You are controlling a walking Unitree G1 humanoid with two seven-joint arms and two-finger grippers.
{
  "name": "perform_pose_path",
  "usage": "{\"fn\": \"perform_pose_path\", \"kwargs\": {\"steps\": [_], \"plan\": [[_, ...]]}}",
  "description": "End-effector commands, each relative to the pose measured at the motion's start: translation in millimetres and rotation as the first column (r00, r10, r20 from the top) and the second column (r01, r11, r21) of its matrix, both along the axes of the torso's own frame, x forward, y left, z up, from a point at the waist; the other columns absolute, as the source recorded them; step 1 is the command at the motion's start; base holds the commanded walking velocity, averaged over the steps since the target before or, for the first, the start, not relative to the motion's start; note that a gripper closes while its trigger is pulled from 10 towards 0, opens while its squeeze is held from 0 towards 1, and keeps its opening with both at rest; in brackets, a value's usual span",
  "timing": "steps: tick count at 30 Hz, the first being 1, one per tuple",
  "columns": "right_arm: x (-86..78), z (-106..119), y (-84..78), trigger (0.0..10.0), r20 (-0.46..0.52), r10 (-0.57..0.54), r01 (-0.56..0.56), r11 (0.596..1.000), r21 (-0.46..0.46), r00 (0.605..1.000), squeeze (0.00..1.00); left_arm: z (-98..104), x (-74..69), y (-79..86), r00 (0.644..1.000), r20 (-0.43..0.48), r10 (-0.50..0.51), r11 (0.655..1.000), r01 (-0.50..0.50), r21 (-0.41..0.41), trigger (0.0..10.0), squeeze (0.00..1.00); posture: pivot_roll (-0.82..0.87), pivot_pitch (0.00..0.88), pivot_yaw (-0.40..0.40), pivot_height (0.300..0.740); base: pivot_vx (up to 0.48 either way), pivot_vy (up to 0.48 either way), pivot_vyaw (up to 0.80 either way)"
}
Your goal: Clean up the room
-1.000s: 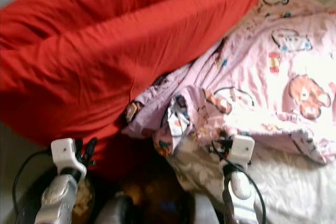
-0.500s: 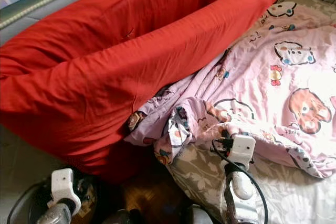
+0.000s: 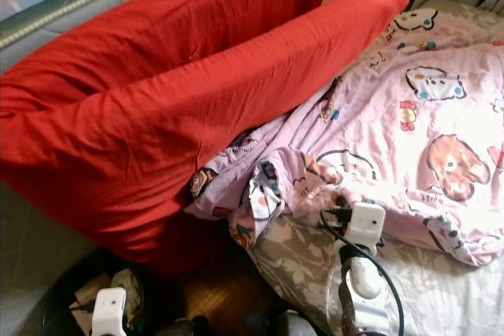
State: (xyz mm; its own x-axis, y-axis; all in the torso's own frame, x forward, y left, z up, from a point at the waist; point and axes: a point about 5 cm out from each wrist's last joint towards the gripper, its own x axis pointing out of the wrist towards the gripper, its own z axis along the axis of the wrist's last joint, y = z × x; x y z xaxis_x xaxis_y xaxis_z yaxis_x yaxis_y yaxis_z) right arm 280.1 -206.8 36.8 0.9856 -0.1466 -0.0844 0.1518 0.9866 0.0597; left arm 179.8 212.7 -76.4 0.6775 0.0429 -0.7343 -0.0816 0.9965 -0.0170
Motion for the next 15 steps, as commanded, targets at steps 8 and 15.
{"fn": "perform_pose_path", "kwargs": {"steps": [8,15], "plan": [[-3.3,-3,0.8,10.0,-0.009,-0.025,0.026,1.0,0.011,1.0,0.0,-9,-16.9,-0.1,0.997,-0.068,0.019,1.0,-0.019,-0.004,10.0,0.0,0.02,0.222,0.013,0.74,0.0,0.0,0.0],[-1.2,1,-4.2,10.0,0.003,-0.048,0.048,0.999,0.001,0.999,0.0,-12,-22.9,0.8,0.996,-0.091,0.025,1.0,-0.026,-0.012,10.0,0.0,0.01,0.212,0.02,0.74,0.0,0.0,0.0]]}}
